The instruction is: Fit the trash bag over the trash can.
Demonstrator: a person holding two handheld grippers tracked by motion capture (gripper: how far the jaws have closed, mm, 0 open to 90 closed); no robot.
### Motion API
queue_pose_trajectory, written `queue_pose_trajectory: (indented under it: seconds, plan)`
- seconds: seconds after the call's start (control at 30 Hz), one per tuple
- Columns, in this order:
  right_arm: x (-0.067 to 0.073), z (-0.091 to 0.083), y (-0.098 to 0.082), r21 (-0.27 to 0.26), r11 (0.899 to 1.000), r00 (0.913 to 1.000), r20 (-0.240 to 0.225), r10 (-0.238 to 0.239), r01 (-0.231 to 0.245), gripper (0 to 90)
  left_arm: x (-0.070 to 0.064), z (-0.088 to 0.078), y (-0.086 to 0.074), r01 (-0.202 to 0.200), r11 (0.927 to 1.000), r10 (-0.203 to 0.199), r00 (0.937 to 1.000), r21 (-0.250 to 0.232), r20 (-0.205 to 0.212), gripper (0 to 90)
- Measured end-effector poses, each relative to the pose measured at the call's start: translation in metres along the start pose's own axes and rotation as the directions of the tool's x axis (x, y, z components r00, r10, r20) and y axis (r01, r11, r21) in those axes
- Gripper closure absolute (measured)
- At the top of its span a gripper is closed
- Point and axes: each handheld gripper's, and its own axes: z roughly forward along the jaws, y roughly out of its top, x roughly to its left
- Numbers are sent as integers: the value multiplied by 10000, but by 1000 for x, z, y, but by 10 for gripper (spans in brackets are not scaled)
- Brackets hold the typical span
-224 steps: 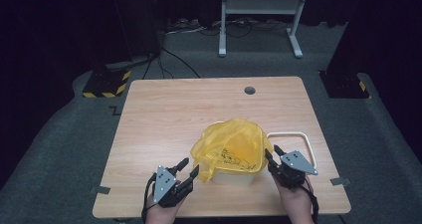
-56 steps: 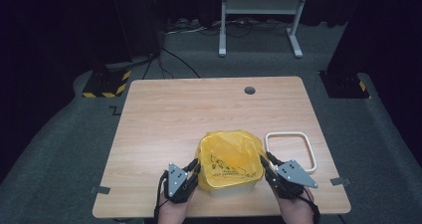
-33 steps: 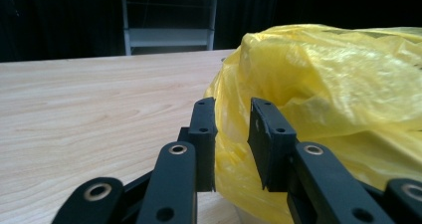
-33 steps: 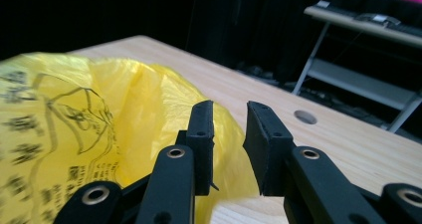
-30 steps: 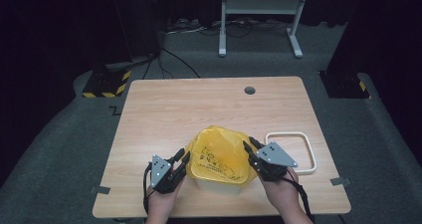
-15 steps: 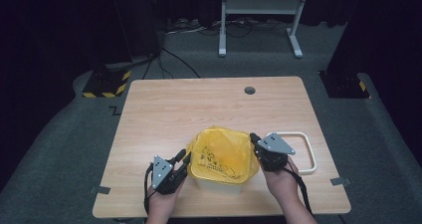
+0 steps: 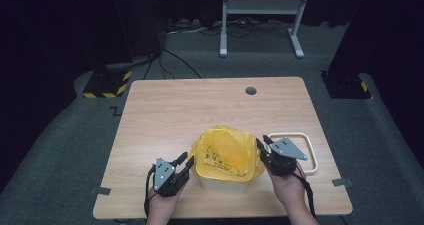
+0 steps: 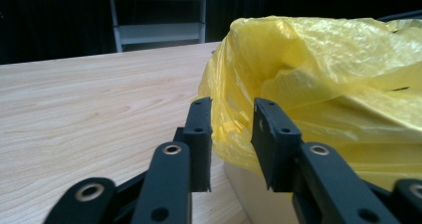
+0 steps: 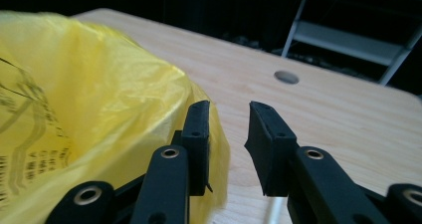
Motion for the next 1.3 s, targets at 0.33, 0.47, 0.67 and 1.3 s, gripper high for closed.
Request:
queue_pose_trajectory:
  seconds: [0.33,0.47,0.67,1.3]
  plan:
    - [16,-25,-20,294,9995,9999,-100,-85,88,672,-4,9,-8,-633,9924,638,9980,1054,-16,553]
    - [19,-12,-40,858,9962,9996,-233,149,-128,671,-4,15,-13,-1001,9840,1016,9948,1473,-25,556]
    - [19,-20,-38,419,9988,9997,-37,259,-257,663,-8,15,-14,-1258,9795,1292,9916,1571,-113,561]
    - [24,8,-73,1654,9854,9978,-438,493,-414,665,-9,34,-33,-1969,9375,2028,9792,2869,92,595]
